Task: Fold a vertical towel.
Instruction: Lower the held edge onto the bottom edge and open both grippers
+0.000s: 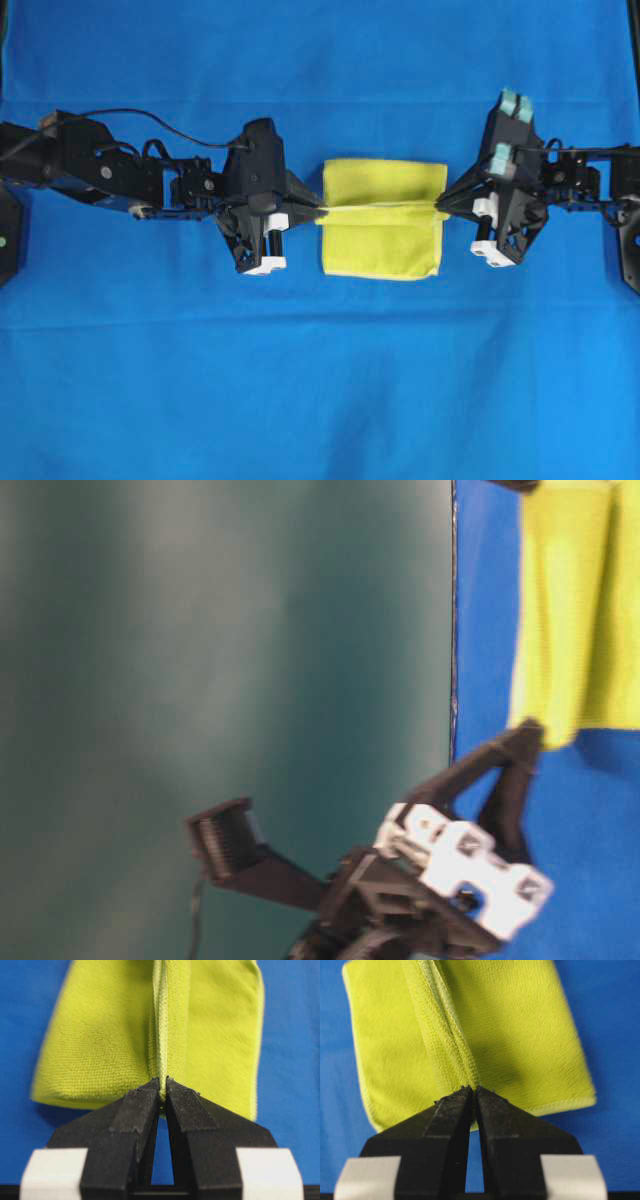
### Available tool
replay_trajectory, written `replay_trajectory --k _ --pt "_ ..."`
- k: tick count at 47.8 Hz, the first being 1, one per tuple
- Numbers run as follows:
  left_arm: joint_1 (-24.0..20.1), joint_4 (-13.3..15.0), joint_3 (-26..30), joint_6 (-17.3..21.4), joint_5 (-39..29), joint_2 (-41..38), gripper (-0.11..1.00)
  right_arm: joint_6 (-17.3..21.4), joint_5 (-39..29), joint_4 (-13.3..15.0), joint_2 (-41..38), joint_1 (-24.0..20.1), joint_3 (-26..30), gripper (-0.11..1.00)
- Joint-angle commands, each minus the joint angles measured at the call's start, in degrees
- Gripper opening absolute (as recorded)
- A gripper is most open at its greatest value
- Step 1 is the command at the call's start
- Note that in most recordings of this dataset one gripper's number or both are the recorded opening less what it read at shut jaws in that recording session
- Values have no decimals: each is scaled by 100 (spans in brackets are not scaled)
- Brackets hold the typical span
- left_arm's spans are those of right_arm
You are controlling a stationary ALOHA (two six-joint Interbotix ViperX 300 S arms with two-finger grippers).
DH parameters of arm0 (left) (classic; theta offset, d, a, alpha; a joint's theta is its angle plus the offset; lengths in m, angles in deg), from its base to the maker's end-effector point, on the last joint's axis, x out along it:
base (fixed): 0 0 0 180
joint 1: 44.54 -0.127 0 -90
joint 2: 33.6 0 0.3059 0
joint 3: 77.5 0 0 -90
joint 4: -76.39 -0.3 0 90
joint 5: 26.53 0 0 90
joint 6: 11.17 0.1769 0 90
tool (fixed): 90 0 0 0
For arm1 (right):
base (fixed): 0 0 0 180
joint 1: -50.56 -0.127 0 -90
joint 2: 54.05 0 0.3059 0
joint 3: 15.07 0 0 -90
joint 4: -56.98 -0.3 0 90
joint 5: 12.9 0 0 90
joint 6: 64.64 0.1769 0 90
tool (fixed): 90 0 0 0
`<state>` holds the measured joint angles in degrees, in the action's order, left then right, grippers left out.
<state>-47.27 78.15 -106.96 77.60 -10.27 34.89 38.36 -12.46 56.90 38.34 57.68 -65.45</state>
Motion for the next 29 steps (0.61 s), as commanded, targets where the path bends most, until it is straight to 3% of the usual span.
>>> replay_trajectory --k 1,11,29 --pt "158 0 35 -62 211 -105 4 70 0 -9 -97 -105 35 6" --pt "413 0 202 -167 439 -501 4 149 0 -9 -123 -229 44 6" --pt "431 0 290 -176 439 -563 4 308 9 -18 -220 -325 105 6"
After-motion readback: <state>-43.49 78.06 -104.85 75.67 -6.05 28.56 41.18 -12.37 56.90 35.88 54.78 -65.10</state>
